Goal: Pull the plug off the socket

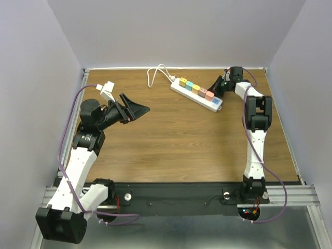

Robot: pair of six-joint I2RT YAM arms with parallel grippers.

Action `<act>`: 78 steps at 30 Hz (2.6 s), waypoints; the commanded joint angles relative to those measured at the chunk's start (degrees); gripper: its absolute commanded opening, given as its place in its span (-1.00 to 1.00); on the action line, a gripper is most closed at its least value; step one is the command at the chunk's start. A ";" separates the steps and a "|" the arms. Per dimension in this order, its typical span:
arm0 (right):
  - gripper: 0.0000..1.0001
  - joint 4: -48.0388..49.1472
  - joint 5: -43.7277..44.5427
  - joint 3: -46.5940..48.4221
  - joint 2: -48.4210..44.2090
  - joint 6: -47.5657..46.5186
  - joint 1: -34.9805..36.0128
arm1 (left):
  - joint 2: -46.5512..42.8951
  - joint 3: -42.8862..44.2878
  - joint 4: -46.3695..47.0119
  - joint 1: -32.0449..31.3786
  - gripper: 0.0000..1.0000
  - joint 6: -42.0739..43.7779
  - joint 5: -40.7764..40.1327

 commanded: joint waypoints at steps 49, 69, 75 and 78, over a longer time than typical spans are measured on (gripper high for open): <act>1.00 -13.59 27.91 -58.36 -67.03 -1.55 20.66 | 70.18 56.58 -33.75 -27.45 -0.49 23.91 -51.22; 1.00 -15.61 24.57 -58.72 -68.08 -3.22 20.83 | 51.72 29.43 -22.68 -33.78 -1.00 -5.43 -40.87; 1.00 -17.28 25.88 -57.66 -68.26 -4.54 20.92 | 54.96 34.41 -22.32 -41.94 -1.00 -12.73 -41.99; 1.00 -18.07 25.71 -57.57 -68.52 -4.98 20.92 | 58.91 37.31 -22.23 -42.75 -1.00 -13.44 -40.95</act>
